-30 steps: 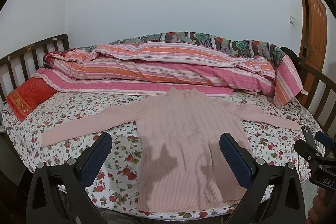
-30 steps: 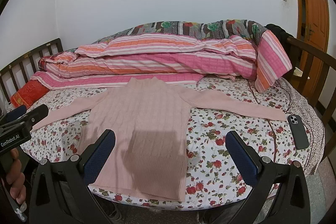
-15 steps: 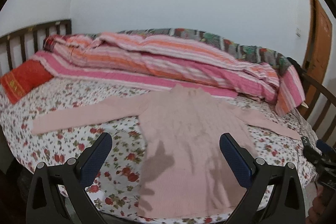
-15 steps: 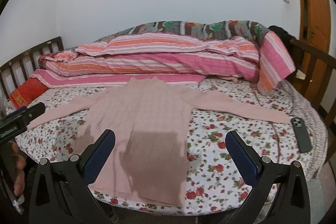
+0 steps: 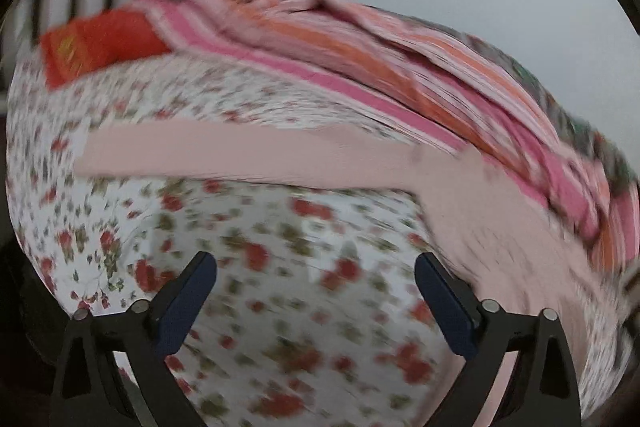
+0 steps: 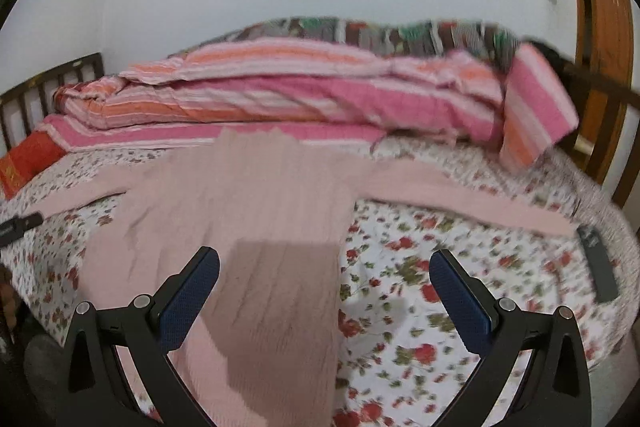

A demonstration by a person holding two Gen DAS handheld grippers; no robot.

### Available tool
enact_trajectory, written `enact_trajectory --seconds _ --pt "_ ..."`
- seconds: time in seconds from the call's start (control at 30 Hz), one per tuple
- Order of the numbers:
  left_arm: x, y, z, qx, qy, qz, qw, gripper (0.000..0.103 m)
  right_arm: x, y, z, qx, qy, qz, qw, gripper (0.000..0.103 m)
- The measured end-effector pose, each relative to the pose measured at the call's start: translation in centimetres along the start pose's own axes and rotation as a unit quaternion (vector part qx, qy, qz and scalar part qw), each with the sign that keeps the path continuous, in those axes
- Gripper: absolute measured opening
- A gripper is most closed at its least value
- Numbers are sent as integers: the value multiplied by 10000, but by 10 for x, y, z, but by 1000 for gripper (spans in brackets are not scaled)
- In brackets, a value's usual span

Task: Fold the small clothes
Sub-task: 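Grasp the sweater sleeve cuff with the left tool and lift it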

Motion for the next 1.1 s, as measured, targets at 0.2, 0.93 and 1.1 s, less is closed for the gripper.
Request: enact_trajectory --seconds 0.2,0.93,1.1 --pt "-39 81 -19 835 3 -612 9946 93 -42 -3 1 -410 -12 -197 9990 103" --pt "-86 50 -120 196 -695 -1309 9888 7 -130 -16 -17 -1105 283 -660 9913 99" --pt "-86 -89 -138 -670 -909 -610 9917 7 -120 -50 -28 -1264 88 -502 9907 99"
Point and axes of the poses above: each gripper's, at about its wrist camera, not at the fingertips, and x roughly against the way its jaws point, y to its left, z to its underside, the point moved 10 cm from there along -x, roughly the way its jaws point, and after that the axes turned 9 degrees about -y, right-handed, at the moved point
